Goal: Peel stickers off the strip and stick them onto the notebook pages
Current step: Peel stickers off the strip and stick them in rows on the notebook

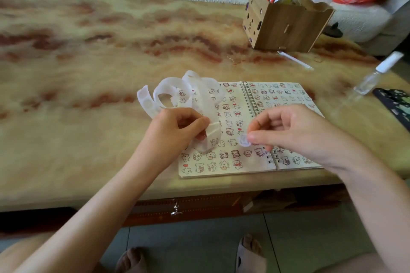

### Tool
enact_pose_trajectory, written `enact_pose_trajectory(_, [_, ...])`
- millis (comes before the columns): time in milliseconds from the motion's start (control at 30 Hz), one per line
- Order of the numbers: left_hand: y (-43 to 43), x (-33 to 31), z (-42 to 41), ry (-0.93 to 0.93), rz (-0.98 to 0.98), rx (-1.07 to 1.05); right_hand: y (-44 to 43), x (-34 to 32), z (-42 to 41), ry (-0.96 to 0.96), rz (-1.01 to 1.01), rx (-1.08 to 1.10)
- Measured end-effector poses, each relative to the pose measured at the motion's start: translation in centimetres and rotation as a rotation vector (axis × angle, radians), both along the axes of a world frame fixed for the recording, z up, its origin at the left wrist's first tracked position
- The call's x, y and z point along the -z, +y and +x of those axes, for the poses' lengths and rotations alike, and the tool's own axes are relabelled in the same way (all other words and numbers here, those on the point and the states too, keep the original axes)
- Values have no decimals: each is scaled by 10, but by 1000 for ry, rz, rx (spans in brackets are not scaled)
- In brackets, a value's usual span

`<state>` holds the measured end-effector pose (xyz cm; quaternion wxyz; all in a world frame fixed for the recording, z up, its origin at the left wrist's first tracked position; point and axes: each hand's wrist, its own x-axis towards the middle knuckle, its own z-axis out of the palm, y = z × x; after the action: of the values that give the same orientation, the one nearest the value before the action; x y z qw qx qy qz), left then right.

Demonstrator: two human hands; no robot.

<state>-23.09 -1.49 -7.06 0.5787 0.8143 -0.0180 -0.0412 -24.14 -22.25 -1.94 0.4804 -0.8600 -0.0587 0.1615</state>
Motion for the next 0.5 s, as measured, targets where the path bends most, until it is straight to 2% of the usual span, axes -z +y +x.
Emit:
enact_pose_trajectory(167, [0, 1, 1, -4, 12, -8, -3, 5, -3, 89, -154, 16])
enact_pose_trajectory(500, [0, 2, 2, -10, 30, -3, -1, 9, -5, 138, -217, -7])
